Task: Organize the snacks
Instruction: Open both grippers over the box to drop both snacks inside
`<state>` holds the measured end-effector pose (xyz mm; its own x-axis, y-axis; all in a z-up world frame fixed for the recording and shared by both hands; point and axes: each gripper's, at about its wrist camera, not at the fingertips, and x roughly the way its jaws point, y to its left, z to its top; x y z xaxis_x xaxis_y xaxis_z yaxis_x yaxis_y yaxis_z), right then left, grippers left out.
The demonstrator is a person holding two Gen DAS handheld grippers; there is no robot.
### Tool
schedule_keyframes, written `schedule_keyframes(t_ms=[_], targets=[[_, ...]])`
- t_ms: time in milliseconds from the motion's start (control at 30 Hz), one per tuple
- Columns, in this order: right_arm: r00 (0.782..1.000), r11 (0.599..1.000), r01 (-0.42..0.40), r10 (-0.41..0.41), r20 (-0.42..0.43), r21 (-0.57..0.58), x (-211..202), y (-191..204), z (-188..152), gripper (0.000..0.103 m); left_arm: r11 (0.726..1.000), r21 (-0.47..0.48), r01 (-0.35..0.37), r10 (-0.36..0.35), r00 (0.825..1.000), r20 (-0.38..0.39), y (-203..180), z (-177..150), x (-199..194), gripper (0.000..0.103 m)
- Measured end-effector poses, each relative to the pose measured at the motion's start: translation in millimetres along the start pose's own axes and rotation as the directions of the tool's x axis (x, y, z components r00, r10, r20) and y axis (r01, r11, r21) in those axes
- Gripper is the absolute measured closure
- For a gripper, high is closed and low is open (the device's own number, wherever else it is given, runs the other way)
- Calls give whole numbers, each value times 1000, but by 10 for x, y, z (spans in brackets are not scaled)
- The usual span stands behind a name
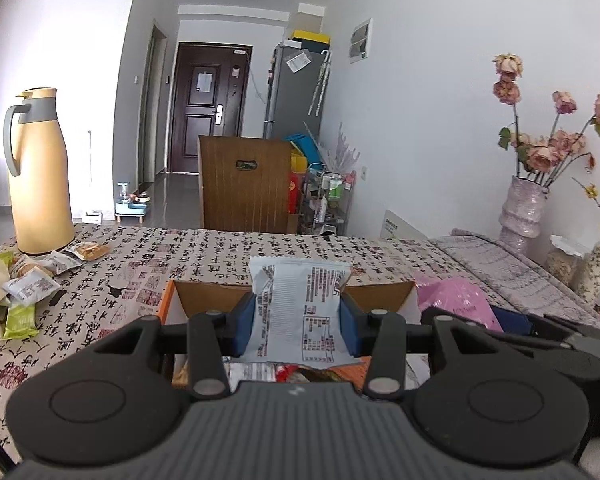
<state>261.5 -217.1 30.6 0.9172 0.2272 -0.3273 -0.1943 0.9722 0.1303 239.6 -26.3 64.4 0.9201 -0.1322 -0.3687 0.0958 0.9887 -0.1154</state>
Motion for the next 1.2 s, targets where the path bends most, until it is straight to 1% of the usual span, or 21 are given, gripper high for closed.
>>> schedule_keyframes(t_ms=[167, 267, 433, 533, 633, 667, 700, 733, 767, 800, 833, 900, 1000, 1200], targets=[[1000, 1000, 12, -11, -29, 18, 187, -84, -107, 42, 1000, -20, -21, 21, 1000, 2, 104, -86, 196, 59], [999, 999, 27, -26, -43, 22, 253, -117, -175, 42, 999, -39, -30, 29, 999, -28, 186, -139, 303, 59], [999, 1000, 22, -21, -50, 11, 272, -104, -215, 42, 999, -27, -29, 28, 999, -39, 204, -188, 338, 59], [999, 1000, 25, -24, -43, 8, 254, -101, -226, 47, 999, -29, -28, 27, 999, -30, 206, -207, 325, 59], [999, 1000, 22, -22, -42, 11, 237, -106, -220, 46, 999, -32, -31, 30, 999, -19, 208, -208, 303, 55], [999, 1000, 26, -25, -42, 12, 237, -110, -222, 46, 999, -37, -36, 36, 999, -13, 213, -207, 291, 49], [999, 999, 29, -28, -43, 15, 239, -115, -222, 41, 998, -40, -42, 42, 999, -6, 218, -206, 278, 34], [999, 999, 30, -29, -45, 21, 239, -123, -221, 35, 998, -43, -48, 48, 999, 3, 216, -205, 261, 25], [998, 999, 33, -32, -45, 27, 234, -131, -224, 23, 997, -47, -57, 58, 998, 12, 218, -206, 244, 7], [998, 999, 41, -40, -43, 30, 228, -140, -224, 12, 996, -55, -75, 77, 997, 22, 220, -207, 224, 0], [998, 998, 52, -51, -40, 33, 221, -147, -223, 9, 994, -62, -90, 92, 995, 30, 224, -209, 210, 0], [997, 997, 63, -61, -37, 48, 217, -170, -215, 0, 993, -77, -92, 94, 995, 23, 256, -201, 214, 0], [997, 995, 66, -63, -48, 70, 234, -213, -219, 0, 991, -92, -97, 99, 995, 10, 291, -201, 233, 0], [996, 995, 68, -64, -61, 71, 250, -221, -228, 0, 990, -94, -103, 103, 995, 1, 297, -205, 241, 0]])
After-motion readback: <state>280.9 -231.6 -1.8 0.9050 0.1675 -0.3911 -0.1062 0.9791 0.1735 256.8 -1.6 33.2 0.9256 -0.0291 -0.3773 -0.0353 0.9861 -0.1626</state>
